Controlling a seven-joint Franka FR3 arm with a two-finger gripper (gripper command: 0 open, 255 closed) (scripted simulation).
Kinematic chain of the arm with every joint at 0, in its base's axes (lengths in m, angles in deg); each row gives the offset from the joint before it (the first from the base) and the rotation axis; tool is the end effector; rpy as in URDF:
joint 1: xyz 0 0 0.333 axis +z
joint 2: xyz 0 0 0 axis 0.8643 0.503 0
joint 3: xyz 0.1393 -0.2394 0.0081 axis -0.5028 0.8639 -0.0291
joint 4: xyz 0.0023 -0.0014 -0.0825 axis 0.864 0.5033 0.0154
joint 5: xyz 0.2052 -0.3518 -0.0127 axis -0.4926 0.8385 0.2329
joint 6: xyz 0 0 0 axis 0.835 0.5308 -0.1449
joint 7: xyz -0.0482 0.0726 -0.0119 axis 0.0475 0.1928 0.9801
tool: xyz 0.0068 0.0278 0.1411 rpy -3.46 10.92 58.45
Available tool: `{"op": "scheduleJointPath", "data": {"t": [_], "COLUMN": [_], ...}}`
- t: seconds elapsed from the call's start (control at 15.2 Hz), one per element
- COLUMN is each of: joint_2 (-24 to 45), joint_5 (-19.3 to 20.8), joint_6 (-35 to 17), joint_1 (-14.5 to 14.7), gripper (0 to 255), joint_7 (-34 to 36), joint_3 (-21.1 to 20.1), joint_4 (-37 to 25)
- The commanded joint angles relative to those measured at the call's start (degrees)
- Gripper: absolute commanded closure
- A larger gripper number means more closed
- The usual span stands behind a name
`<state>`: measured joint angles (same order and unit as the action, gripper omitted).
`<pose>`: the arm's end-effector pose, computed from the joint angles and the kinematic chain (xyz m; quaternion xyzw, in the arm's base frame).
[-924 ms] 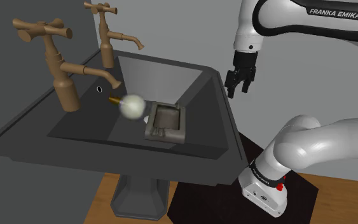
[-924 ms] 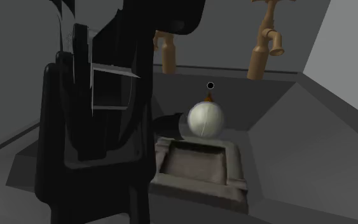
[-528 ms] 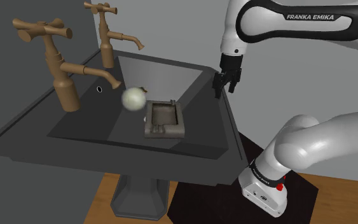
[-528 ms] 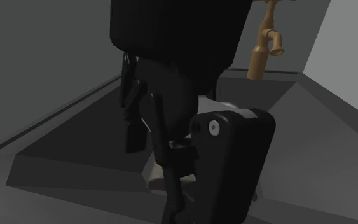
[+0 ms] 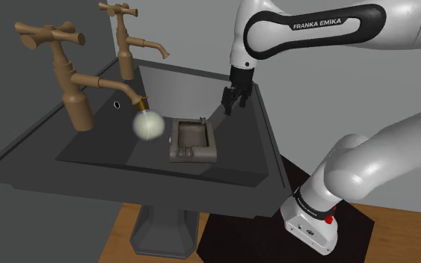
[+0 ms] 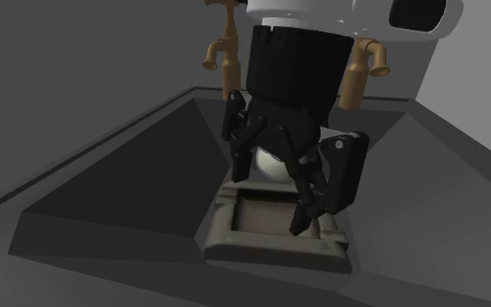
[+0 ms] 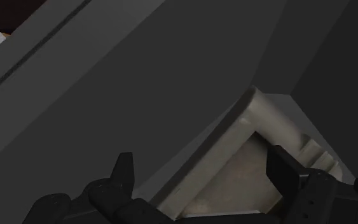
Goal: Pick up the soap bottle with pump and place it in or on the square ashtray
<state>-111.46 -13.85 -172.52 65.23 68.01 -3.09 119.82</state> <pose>0.4288 0.0794 0.3935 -0.9968 -0.0335 0.0705 0.0150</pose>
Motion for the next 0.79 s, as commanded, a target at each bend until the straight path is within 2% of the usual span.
{"op": "scheduleJointPath", "data": {"t": [0.0, 0.73], "joint_2": [3.93, 23.47], "joint_5": [-0.14, 1.63], "joint_6": [-3.47, -15.52], "joint_1": [0.76, 3.99], "gripper": [0, 0], "joint_7": [-0.63, -3.8], "joint_3": [-0.78, -4.39], "joint_4": [-1.84, -16.04]}}
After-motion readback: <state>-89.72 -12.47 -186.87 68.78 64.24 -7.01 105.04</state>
